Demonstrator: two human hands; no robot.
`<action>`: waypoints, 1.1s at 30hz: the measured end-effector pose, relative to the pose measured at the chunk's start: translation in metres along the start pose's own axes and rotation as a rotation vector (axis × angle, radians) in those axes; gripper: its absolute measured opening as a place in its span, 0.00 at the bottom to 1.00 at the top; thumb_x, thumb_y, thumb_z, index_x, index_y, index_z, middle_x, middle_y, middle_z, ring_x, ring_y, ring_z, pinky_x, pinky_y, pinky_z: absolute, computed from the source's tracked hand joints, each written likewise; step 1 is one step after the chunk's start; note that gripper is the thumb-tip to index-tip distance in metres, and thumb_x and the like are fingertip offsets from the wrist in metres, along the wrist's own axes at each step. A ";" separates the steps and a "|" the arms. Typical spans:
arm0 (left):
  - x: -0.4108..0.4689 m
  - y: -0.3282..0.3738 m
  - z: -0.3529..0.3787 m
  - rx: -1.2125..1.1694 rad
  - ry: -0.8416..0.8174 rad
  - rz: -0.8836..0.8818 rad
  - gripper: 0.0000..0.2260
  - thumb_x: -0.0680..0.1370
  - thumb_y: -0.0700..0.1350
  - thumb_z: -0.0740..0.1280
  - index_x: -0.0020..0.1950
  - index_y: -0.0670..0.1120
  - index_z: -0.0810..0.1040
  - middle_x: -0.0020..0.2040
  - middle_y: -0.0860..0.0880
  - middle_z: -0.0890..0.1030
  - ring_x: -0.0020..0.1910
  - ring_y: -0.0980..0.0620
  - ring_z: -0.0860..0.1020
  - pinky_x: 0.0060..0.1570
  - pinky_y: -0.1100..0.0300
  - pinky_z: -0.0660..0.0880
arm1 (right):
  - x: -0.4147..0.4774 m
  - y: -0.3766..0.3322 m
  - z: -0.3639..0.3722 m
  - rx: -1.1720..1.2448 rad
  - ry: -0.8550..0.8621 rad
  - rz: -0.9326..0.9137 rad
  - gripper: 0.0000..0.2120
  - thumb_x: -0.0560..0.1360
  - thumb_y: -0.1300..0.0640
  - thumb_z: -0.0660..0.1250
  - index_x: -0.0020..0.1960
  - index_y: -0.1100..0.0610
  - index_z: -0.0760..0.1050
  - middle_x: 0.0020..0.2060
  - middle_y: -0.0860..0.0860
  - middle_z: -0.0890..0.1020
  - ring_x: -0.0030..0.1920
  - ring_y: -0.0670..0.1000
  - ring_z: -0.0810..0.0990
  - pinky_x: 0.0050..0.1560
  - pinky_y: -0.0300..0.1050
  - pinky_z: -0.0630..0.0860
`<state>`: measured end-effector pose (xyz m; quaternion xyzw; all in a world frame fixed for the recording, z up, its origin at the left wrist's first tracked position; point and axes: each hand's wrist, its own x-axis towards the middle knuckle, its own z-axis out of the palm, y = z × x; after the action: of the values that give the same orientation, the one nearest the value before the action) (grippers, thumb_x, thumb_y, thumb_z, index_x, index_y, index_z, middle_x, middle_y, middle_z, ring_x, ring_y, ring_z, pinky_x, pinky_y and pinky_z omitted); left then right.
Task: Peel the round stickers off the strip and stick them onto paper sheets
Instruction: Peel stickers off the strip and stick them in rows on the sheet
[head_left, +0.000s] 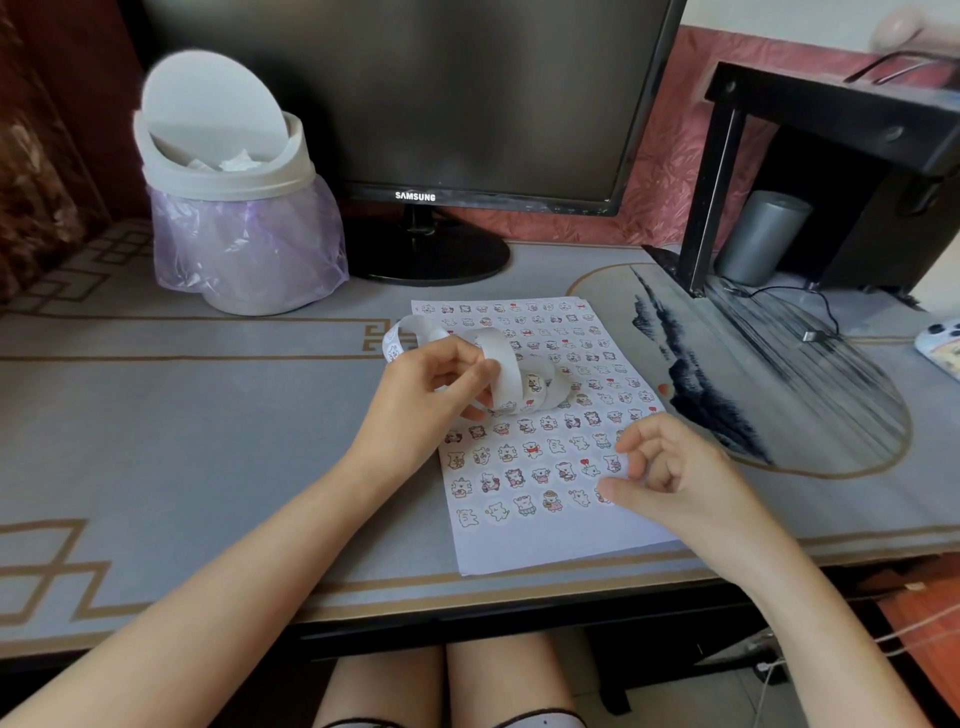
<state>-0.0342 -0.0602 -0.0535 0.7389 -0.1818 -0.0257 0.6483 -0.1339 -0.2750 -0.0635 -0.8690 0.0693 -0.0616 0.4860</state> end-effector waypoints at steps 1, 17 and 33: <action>0.000 0.000 0.000 0.002 0.001 0.000 0.06 0.78 0.40 0.65 0.43 0.39 0.78 0.42 0.39 0.82 0.37 0.53 0.80 0.40 0.63 0.79 | 0.000 0.000 0.000 0.000 -0.003 -0.001 0.13 0.67 0.62 0.76 0.43 0.48 0.75 0.35 0.47 0.74 0.28 0.43 0.68 0.37 0.38 0.69; 0.001 0.000 0.001 -0.002 0.005 -0.001 0.07 0.79 0.40 0.65 0.43 0.38 0.78 0.41 0.39 0.82 0.38 0.53 0.80 0.39 0.63 0.78 | 0.003 0.003 0.007 -0.035 0.088 0.022 0.09 0.69 0.59 0.74 0.42 0.49 0.75 0.34 0.46 0.75 0.26 0.41 0.69 0.35 0.39 0.64; 0.000 0.001 0.000 -0.017 0.009 0.012 0.07 0.79 0.41 0.64 0.43 0.40 0.78 0.39 0.40 0.82 0.37 0.53 0.80 0.39 0.62 0.79 | 0.003 -0.003 -0.004 0.000 -0.024 0.016 0.11 0.71 0.65 0.71 0.44 0.50 0.77 0.38 0.49 0.78 0.32 0.47 0.73 0.39 0.43 0.73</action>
<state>-0.0349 -0.0606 -0.0522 0.7325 -0.1831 -0.0203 0.6554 -0.1311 -0.2778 -0.0585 -0.8691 0.0707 -0.0474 0.4873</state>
